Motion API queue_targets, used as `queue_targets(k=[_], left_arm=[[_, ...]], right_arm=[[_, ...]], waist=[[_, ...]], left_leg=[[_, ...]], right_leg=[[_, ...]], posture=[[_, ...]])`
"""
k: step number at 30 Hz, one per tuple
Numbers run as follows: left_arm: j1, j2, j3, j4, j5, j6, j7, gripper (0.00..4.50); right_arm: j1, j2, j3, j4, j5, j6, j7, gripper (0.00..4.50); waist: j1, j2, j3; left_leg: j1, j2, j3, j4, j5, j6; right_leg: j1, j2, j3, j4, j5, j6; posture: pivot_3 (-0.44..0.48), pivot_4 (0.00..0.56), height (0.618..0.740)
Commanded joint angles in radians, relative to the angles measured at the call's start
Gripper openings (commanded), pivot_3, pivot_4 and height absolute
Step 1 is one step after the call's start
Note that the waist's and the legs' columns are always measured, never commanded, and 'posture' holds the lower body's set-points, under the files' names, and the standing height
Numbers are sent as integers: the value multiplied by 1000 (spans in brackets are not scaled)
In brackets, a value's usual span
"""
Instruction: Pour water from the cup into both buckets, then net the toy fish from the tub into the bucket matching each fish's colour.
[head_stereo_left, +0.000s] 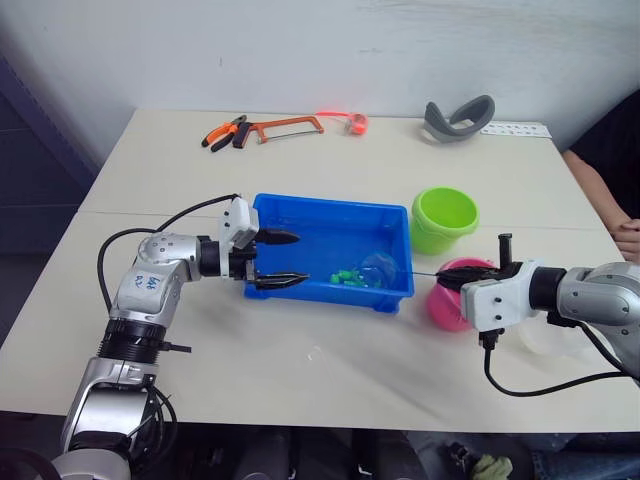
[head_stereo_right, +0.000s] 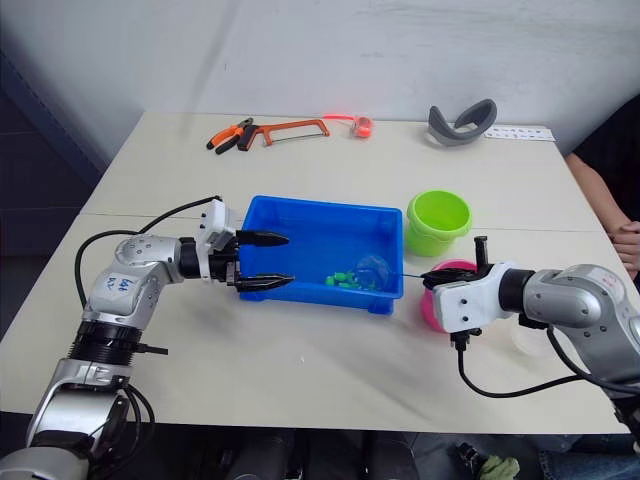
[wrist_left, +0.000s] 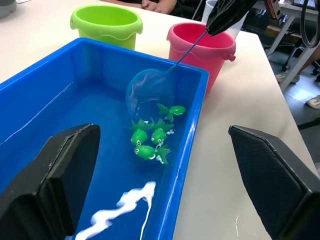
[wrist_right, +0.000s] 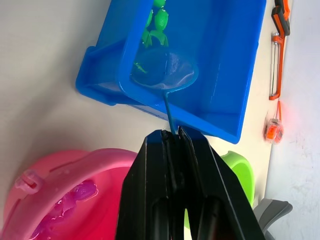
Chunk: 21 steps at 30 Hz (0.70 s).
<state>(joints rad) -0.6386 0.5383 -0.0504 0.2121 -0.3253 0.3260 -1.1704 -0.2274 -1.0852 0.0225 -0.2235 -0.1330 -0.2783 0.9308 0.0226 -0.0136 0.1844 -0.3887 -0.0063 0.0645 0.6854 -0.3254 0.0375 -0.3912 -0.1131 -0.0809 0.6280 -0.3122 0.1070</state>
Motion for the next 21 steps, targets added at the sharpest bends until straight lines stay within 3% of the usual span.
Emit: queue_targets(k=[1,6,13,21], left_arm=[[-14,3,18,-11,-22,-10,-8,4479],[-11,6,20,-14,-23,-10,-11,4479],[-5,7,19,-26,-25,-9,-14,4479],[-7,5,9,-21,-14,-22,-22,4479]], right_arm=[[4,-16,-27,-28,36,1,32,0],[18,7,-37,-61,92,49,51,0],[12,92,-98,-130,264,359,25,0],[5,109,-109,-157,282,472,5,0]], waist=[[0,0,0],[1,0,0],[1,0,0],[1,0,0]], left_leg=[[0,0,0,0,0,0],[0,0,0,0,0,0],[0,0,0,0,0,0],[0,0,0,0,0,0]], right_leg=[[0,0,0,0,0,0],[0,0,0,0,0,0],[0,0,-2,0,0,0],[0,0,-2,0,0,0]], posture=[[0,150,740],[0,150,740],[0,150,740],[0,150,740]])
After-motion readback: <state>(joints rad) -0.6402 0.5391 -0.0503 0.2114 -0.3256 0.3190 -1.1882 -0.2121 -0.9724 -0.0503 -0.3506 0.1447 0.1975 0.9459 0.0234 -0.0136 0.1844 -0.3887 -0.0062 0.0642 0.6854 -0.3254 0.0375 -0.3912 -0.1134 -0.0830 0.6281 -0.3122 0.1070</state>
